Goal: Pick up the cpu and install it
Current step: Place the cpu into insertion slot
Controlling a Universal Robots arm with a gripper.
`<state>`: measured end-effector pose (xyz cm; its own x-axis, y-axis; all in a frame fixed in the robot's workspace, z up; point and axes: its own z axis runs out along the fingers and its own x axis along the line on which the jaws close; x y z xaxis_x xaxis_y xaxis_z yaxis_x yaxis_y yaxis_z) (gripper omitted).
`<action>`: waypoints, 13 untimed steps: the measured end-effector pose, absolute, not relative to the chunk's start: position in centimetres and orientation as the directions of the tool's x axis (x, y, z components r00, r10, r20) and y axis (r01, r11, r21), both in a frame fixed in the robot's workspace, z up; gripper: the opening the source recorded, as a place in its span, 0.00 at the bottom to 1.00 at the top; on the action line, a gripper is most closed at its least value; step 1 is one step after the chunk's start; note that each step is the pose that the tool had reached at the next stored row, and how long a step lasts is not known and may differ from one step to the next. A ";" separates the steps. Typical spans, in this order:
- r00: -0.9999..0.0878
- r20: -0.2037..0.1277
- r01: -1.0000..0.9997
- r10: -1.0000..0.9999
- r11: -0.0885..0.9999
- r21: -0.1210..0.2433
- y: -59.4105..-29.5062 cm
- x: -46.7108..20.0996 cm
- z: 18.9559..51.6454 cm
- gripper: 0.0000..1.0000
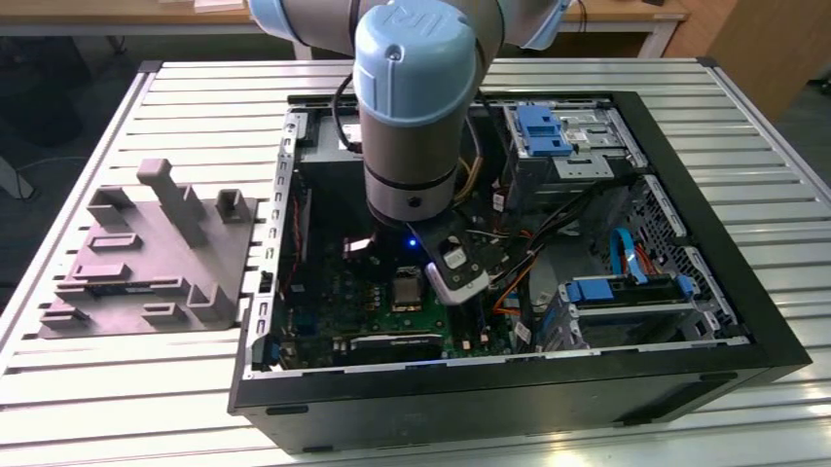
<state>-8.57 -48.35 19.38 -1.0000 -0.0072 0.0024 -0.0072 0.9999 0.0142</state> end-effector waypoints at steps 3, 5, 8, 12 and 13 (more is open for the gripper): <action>-1.000 0.002 -0.007 -0.007 1.000 0.014 -48.4 -8.6 19.2 0.47; -1.000 0.003 -0.008 -0.008 1.000 0.014 -48.4 -8.6 19.1 0.47; -1.000 0.002 -0.014 -0.014 1.000 0.014 -48.4 -8.7 18.9 0.47; -1.000 0.003 -0.014 -0.014 1.000 0.014 -48.5 -8.7 18.8 0.47; -1.000 0.003 -0.014 -0.014 1.000 0.014 -48.5 -8.7 18.8 0.47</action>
<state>-8.73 -48.48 18.79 -0.9999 -0.0145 0.0028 -0.0144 0.9998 0.0140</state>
